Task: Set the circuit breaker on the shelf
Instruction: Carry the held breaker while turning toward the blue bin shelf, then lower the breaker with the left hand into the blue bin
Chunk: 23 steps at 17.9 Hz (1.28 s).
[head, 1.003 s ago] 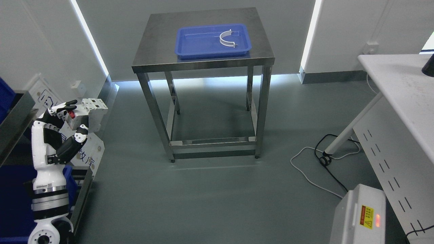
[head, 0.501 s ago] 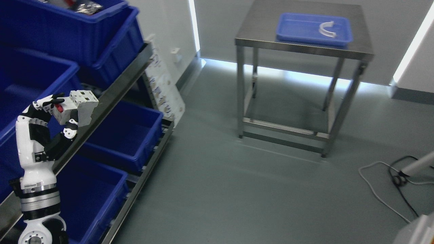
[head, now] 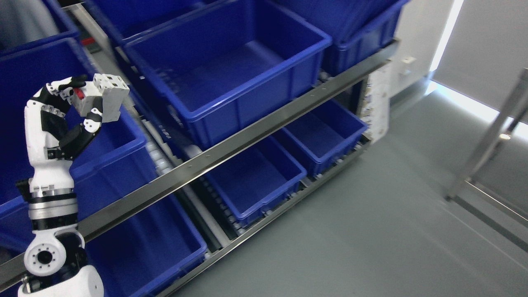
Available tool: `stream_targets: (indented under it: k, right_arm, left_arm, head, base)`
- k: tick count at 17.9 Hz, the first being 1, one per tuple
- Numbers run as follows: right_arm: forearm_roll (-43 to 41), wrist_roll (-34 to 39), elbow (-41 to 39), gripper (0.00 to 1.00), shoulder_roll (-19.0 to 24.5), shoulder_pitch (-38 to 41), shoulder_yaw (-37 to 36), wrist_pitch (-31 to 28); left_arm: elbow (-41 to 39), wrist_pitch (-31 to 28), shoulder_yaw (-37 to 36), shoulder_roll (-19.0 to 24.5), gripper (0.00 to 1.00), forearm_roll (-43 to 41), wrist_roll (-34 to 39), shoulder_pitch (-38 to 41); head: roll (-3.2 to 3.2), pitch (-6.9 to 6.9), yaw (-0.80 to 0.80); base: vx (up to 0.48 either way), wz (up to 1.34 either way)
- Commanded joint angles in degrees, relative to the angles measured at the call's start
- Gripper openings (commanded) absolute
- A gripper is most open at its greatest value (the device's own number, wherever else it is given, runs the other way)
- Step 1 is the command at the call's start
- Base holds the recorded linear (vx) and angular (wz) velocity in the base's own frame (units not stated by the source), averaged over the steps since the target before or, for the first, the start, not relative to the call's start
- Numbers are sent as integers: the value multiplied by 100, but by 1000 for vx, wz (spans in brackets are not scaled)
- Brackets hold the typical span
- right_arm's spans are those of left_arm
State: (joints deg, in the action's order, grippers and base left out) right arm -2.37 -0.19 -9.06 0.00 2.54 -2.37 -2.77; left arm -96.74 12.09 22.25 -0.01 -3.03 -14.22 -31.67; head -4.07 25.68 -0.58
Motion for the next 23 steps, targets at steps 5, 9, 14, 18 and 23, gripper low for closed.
stream_targets:
  k: [5, 9, 14, 18, 23]
  right_arm:
    - [0, 2, 0, 100, -100, 1, 0, 4]
    - [0, 2, 0, 100, -100, 9, 0, 4]
    - [0, 2, 0, 100, -100, 1, 0, 4]
    - [0, 2, 0, 100, -100, 1, 0, 4]
    - [0, 2, 0, 100, -100, 1, 0, 4]
  left_arm:
    - [611, -2130, -782, 790, 4, -1436, -1116, -1629]
    - [1848, -2229, -1441, 1319, 4, -1833, -1293, -2578]
    - [3466, -2168, -2487, 1345, 5, -1833, -1302, -3256]
    - [4504, -2098, -2998, 1345, 5, -1841, -1302, -3494]
    - [4796, -2036, -3280, 1521, 5, -2411, -1776, -3451]
  head:
    - [0, 0, 0]
    - [0, 0, 0]
    - [0, -1, 0]
    - [0, -1, 0]
    - [0, -1, 0]
  base:
    - [85, 852]
    - [178, 496]
    - [193, 159]
    - [127, 13]
    - [63, 6]
